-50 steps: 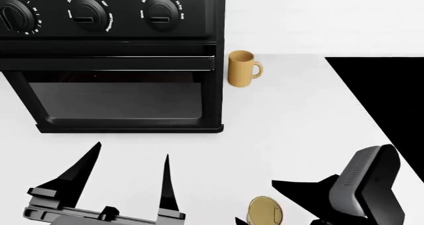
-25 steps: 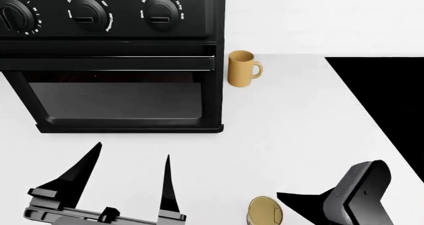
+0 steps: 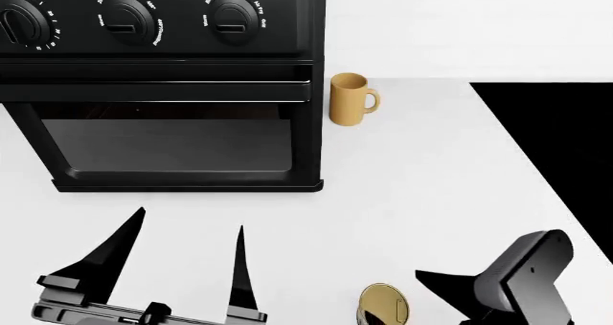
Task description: Pick the cans from the counter and place them in their designated side in the cabinet.
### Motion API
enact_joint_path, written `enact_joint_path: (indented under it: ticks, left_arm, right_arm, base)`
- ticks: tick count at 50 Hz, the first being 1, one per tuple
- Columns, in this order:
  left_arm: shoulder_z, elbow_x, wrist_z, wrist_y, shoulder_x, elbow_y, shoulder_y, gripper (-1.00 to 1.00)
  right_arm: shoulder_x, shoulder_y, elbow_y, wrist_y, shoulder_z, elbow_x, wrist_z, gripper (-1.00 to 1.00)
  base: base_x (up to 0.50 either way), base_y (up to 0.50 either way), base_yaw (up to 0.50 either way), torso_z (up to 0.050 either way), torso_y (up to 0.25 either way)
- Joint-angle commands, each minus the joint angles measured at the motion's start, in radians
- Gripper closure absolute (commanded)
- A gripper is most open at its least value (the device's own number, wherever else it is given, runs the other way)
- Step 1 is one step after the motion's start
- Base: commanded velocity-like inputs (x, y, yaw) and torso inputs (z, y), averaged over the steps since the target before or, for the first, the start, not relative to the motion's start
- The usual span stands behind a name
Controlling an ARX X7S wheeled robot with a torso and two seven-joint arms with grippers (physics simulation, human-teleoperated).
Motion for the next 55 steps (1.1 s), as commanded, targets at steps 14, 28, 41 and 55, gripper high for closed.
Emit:
enact_joint_path:
  ticks: [14, 28, 41, 55]
  left_arm:
    - [0.002, 0.009, 0.0, 0.0, 0.0, 0.0, 0.005, -1.0]
    - [-0.006, 0.015, 0.0, 0.008, -0.003, 0.0, 0.015, -1.0]
    - [-0.006, 0.011, 0.0, 0.005, 0.0, 0.0, 0.009, -1.0]
    - [-0.015, -0.004, 0.0, -0.011, 0.012, 0.0, 0.004, -1.0]
  right_arm:
    - [-0.035, -0.074, -0.021, -0.036, -0.091, -0.37, -0.27, -1.0]
    - [-0.044, -0.081, 0.011, -0.09, -0.218, -0.555, -0.373, -1.0]
    - [-0.036, -0.105, 0.007, -0.136, -0.244, -0.586, -0.389, 1.0]
    - [0.089, 0.06, 0.022, -0.274, -0.128, -0.143, -0.034, 1.0]
  base:
    - [0.0, 0.0, 0.0, 0.0, 0.0]
    - [0.0, 0.0, 0.0, 0.0, 0.0]
    - [0.0, 0.0, 0.0, 0.0, 0.0]
    - [0.0, 0.0, 0.0, 0.0, 0.0]
